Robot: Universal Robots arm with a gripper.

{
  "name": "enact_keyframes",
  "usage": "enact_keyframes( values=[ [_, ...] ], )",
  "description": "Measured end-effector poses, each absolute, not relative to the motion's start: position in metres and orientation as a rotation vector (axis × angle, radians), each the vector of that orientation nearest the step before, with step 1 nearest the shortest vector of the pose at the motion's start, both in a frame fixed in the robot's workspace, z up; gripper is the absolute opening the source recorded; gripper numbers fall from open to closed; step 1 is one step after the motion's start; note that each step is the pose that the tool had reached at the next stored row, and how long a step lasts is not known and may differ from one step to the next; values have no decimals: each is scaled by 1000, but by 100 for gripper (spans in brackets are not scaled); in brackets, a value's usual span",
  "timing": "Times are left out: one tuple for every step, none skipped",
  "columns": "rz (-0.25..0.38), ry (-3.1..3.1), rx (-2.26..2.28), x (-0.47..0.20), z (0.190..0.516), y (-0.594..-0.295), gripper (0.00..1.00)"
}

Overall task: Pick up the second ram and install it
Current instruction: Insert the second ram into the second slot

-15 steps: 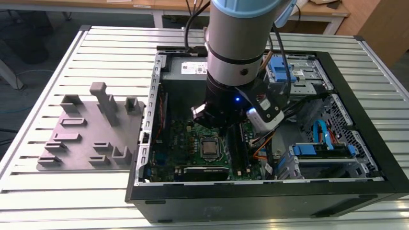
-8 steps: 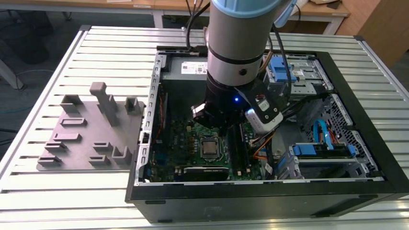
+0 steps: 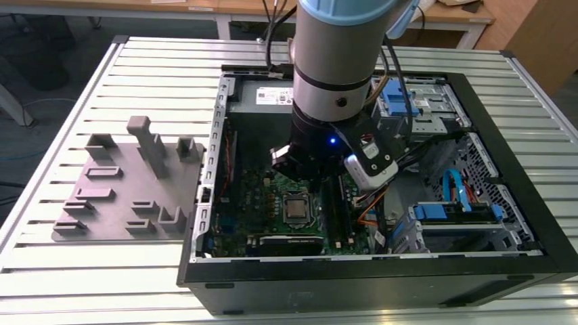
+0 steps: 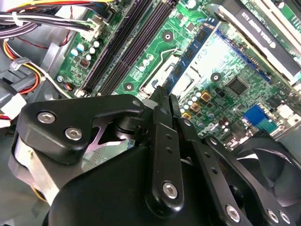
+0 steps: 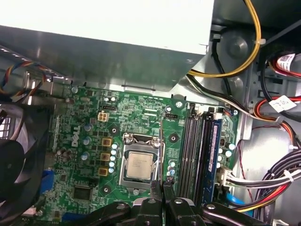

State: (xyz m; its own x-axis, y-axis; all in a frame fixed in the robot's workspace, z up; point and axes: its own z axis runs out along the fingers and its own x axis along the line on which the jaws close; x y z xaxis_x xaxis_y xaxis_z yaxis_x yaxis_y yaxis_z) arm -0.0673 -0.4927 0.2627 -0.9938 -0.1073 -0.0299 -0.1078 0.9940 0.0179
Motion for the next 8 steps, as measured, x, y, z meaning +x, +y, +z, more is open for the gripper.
enact_keyframes(
  values=[
    [30, 3108, -158, -67, 263, -493, 11],
    [30, 3109, -149, -67, 263, -493, 11],
    [30, 3109, -139, -67, 263, -493, 11],
    [30, 3110, -130, -67, 263, -493, 11],
    [30, 3110, -122, -67, 263, -493, 11],
    [30, 3110, -114, -67, 263, -493, 11],
    [29, 3110, -106, -67, 263, -493, 11],
    [29, 3111, -98, -67, 263, -493, 11]
  ],
)
